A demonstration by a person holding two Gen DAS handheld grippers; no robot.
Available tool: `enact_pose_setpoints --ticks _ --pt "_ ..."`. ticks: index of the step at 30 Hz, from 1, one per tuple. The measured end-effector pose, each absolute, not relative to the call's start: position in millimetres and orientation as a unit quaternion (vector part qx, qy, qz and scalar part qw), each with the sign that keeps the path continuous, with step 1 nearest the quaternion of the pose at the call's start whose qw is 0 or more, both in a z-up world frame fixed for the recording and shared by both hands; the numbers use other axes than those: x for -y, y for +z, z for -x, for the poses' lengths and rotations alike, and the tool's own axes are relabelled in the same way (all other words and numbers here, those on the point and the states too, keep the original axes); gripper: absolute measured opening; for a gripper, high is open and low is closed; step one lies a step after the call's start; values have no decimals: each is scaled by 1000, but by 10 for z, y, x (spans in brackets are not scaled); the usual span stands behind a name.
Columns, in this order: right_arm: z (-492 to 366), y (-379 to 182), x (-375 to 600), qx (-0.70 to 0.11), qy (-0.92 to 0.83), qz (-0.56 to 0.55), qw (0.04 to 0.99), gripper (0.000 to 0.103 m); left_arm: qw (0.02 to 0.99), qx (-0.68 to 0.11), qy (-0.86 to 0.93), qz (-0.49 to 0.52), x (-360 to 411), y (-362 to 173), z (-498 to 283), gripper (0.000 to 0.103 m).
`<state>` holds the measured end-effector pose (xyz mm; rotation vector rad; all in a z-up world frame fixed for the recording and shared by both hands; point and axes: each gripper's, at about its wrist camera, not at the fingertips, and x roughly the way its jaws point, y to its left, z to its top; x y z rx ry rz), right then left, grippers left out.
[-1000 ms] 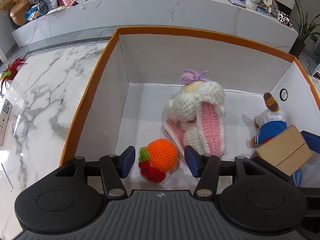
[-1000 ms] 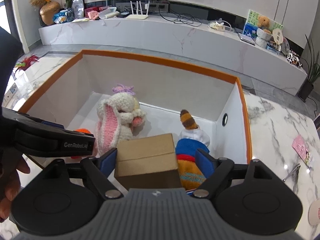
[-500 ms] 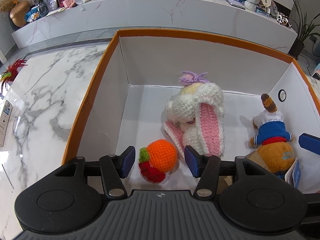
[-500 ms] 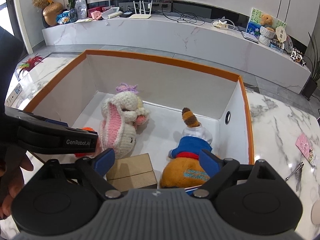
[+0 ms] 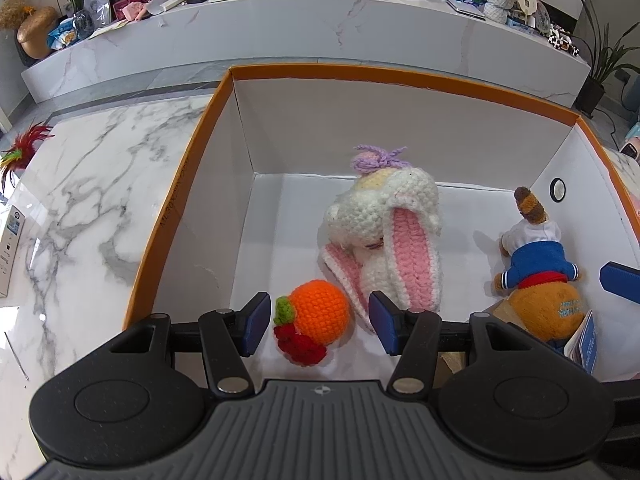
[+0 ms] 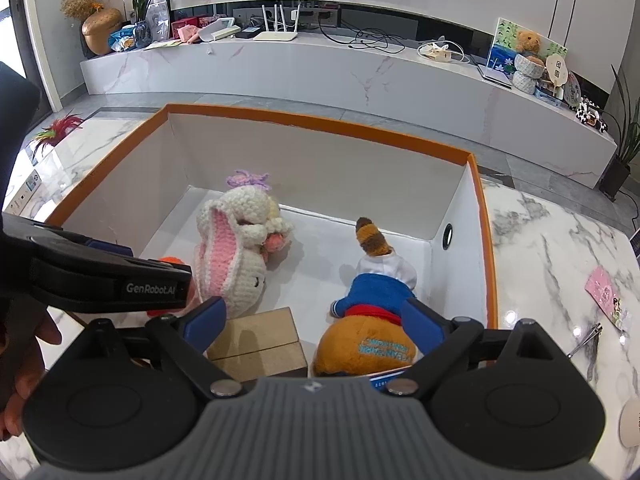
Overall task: Organize objects
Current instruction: 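Release the cardboard box with right tool and withdraw both tools from the box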
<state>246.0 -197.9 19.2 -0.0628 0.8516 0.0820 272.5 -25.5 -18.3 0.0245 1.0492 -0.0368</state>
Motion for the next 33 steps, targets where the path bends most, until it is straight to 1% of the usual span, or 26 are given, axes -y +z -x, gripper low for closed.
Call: enact_pose_setpoints --ticks 10,33 --pt "-2444 201 2001 -411 33 27 911 97 868 -497 -20 -7 248 -137 -2694 64" --pt "-2298 297 2039 -396 19 14 918 98 884 -468 -22 -4 311 108 -2508 64"
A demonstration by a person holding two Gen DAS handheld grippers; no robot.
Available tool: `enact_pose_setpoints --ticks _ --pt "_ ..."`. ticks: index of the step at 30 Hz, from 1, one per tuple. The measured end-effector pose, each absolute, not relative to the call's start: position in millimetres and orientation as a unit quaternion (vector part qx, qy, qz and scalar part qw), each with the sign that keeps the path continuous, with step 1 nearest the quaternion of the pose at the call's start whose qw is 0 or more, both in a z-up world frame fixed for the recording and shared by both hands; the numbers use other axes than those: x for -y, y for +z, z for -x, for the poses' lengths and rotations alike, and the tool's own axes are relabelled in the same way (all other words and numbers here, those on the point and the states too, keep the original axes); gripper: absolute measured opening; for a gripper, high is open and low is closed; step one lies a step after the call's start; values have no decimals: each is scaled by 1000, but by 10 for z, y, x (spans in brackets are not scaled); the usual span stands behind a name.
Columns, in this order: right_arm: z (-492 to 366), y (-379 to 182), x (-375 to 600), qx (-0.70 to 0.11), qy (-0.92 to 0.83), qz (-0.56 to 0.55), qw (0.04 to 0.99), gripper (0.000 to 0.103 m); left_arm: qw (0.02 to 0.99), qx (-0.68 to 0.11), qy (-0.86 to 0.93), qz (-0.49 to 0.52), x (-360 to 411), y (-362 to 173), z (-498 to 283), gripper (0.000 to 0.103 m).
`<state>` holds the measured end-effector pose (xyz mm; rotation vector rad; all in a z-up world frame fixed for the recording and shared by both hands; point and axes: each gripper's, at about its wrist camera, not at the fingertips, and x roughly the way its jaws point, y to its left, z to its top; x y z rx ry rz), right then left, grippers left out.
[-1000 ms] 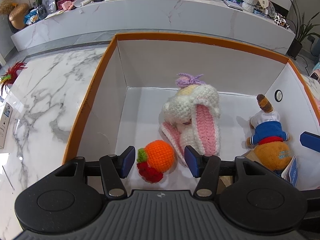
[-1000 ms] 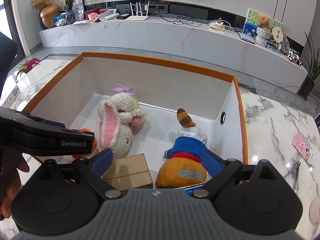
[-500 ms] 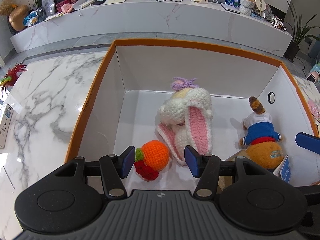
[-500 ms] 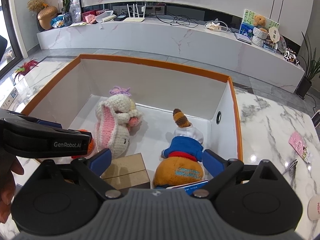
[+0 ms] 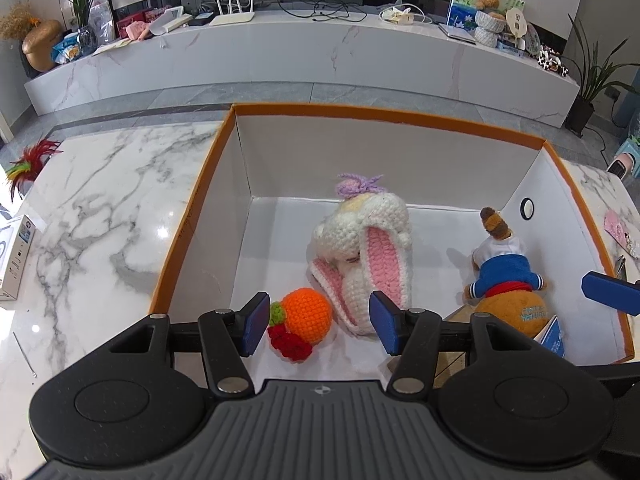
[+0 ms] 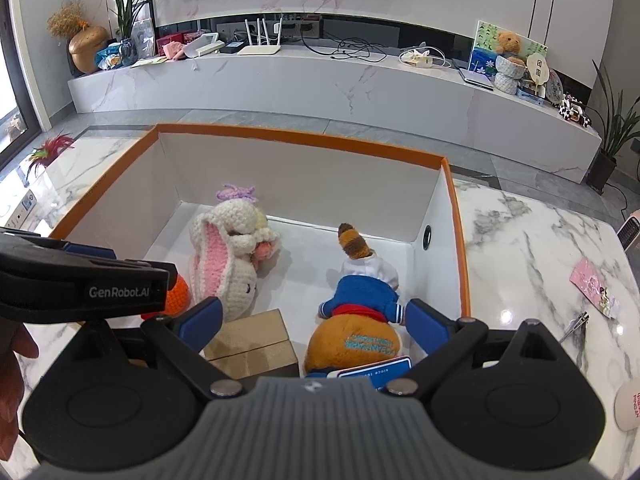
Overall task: Organize objects
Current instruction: 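Release the cardboard box with right tool and withdraw both tools from the box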
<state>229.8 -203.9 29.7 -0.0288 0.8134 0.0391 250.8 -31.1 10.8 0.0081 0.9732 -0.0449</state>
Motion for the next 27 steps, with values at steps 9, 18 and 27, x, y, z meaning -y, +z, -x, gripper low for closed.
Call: enact_pose_setpoints --ticks 9,18,27 --pt "-2185 405 2025 -387 18 11 922 98 896 -443 -15 6 282 270 -2383 64" --pt "-1999 549 1996 -375 18 11 927 98 907 -421 -7 8 256 403 -2153 65" --pt "-1783 657 1925 -364 22 21 931 98 915 -404 -2 0 181 539 -1902 65"
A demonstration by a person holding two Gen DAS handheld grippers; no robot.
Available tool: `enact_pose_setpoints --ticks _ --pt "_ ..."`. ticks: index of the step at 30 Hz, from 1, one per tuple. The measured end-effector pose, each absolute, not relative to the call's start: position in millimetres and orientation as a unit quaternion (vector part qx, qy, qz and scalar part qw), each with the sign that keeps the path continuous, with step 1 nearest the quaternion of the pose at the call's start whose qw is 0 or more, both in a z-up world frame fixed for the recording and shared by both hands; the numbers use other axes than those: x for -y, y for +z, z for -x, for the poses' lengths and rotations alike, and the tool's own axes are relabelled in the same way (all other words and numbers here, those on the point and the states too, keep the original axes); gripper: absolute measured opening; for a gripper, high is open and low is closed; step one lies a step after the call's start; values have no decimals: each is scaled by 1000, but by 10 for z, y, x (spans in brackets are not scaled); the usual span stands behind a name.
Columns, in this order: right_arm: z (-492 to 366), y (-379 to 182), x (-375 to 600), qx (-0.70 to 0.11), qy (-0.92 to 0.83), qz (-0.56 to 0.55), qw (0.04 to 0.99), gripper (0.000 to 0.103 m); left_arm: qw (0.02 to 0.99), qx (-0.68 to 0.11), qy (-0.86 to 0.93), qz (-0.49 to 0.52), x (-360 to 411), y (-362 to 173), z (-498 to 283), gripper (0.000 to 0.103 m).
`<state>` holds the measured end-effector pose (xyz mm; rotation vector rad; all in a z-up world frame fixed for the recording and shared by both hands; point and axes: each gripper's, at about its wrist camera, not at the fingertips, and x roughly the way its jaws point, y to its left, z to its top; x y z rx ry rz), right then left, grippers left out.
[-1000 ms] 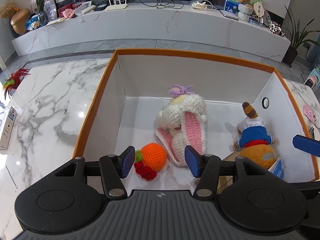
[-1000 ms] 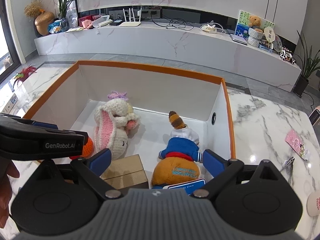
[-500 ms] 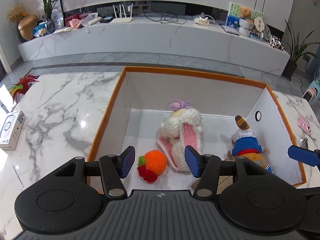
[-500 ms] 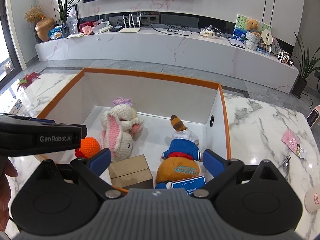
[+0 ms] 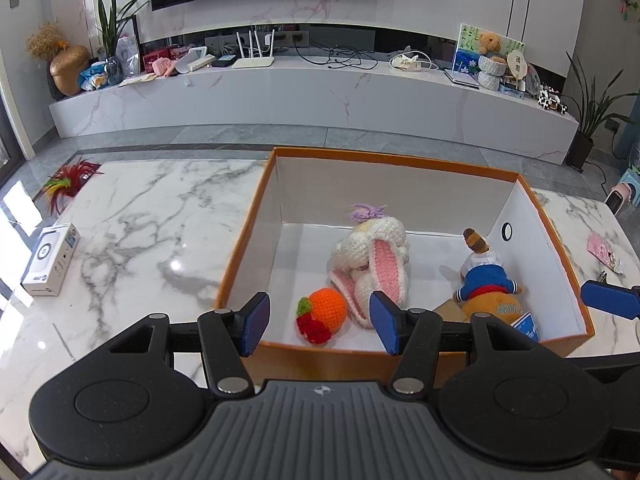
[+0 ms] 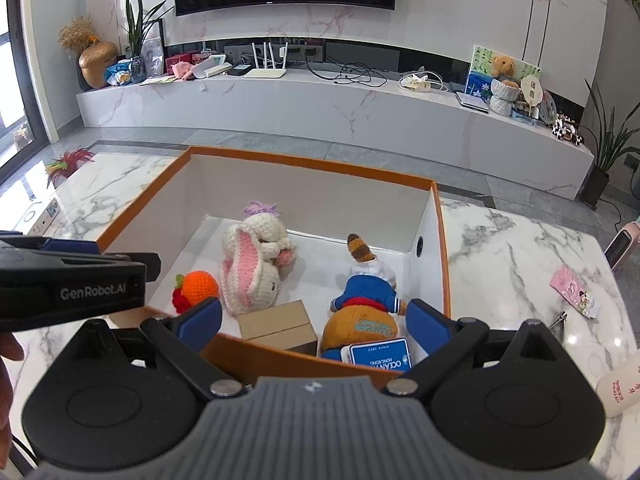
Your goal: Organize objects
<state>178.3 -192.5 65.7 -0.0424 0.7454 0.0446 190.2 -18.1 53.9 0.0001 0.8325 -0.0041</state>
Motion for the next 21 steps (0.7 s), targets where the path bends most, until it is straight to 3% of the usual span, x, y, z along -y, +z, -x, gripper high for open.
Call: enact_pose_setpoints --ticks 21 --pt "-1390 775 1816 -359 33 56 931 100 923 -385 -22 -11 152 669 -1447 66"
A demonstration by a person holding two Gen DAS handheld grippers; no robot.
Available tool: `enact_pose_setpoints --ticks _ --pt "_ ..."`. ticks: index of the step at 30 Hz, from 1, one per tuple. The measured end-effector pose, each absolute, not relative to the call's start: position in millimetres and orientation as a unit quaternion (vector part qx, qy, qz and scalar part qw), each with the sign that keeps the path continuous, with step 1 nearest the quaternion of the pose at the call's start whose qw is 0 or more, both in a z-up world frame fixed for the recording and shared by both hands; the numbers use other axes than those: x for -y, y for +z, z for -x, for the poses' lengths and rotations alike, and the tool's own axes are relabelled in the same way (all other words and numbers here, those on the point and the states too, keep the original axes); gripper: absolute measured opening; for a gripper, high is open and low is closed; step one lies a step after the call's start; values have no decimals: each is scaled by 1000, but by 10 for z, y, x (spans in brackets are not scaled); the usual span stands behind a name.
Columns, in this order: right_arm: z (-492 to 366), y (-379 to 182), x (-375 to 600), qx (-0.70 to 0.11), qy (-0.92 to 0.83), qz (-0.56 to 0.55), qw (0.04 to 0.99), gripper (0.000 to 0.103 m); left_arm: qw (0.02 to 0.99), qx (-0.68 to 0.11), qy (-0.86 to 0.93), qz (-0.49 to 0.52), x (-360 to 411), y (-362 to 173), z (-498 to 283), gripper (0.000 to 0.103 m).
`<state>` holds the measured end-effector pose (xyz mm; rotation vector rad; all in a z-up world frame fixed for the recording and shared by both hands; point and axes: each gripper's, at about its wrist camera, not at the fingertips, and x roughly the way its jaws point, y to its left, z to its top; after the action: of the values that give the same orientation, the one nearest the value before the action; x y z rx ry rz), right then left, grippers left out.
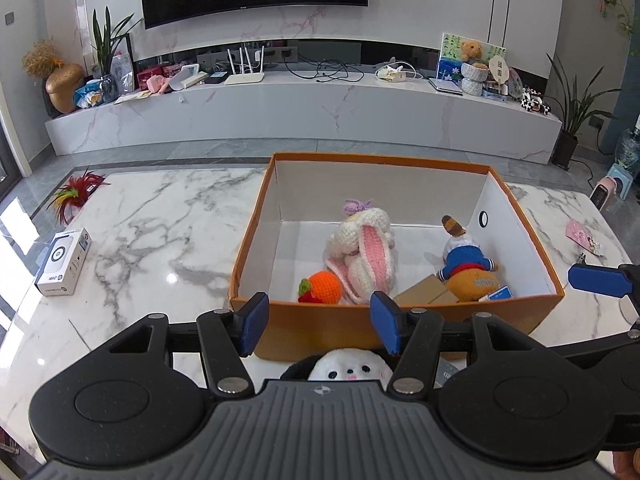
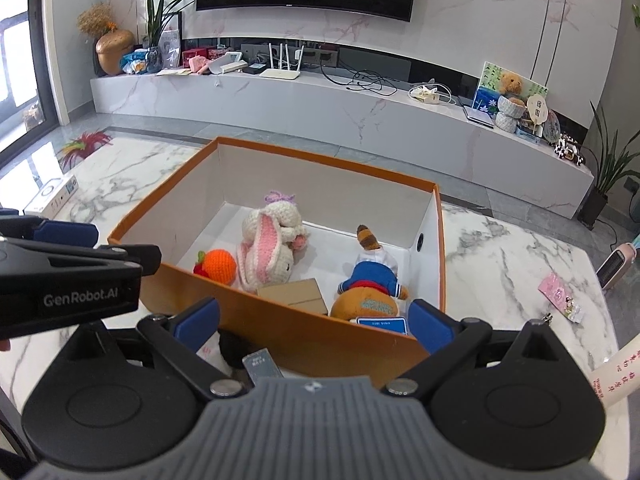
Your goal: Organize objects
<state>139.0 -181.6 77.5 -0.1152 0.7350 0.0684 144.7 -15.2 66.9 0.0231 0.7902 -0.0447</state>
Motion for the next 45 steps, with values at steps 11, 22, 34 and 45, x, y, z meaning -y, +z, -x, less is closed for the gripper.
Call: enact_pose_setpoints --ticks 11,22,34,45 --pt "-1211 629 1865 -382 47 85 919 101 917 -398 -29 -13 90 552 -1266 66" --pt "-1126 465 1977 -408 67 81 907 101 906 -422 -28 -33 54 290 -1125 66" --pt "-1144 373 2041 -419 76 63 902 101 894 -446 -41 -30 -163 76 -1173 66" --pt "-1199 313 2012 -425 82 62 899 101 872 -487 -44 1 -309 -155 -1217 66"
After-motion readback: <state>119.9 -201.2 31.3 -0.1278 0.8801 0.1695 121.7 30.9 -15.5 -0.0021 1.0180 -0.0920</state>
